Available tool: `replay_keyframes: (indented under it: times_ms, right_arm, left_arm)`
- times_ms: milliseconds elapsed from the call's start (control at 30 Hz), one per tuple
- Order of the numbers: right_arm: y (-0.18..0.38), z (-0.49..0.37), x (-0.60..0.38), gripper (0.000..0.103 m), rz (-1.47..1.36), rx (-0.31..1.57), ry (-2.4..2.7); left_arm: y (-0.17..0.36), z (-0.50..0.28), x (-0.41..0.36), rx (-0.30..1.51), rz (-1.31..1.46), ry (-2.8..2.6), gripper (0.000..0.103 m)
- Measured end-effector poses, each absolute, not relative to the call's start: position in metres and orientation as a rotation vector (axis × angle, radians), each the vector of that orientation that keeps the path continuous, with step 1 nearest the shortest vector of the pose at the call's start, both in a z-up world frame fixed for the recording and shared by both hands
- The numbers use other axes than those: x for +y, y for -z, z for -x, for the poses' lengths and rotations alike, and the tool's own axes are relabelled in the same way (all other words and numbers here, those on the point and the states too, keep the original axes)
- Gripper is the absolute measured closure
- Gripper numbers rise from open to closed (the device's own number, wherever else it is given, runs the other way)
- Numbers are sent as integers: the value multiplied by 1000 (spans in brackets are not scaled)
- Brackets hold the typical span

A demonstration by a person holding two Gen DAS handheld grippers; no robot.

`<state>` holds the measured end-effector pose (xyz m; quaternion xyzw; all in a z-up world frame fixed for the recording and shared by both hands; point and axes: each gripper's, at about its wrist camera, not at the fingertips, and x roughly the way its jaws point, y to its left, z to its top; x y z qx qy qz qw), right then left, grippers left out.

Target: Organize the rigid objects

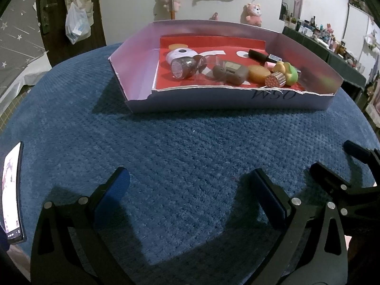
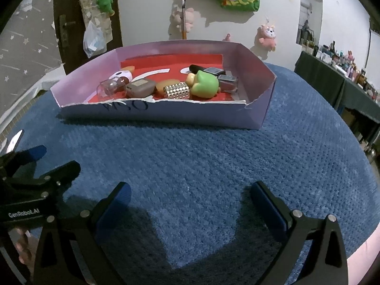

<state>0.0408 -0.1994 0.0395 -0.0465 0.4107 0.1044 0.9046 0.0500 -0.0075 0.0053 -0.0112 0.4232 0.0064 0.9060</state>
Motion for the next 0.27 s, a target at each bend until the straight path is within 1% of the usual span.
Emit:
replay_keyframes:
  times_ms: [267]
  right_arm:
    - [-40,-40,-200,0,100,848,-211]
  left_arm:
    - [-5,-50,-8,874,23,-13,0]
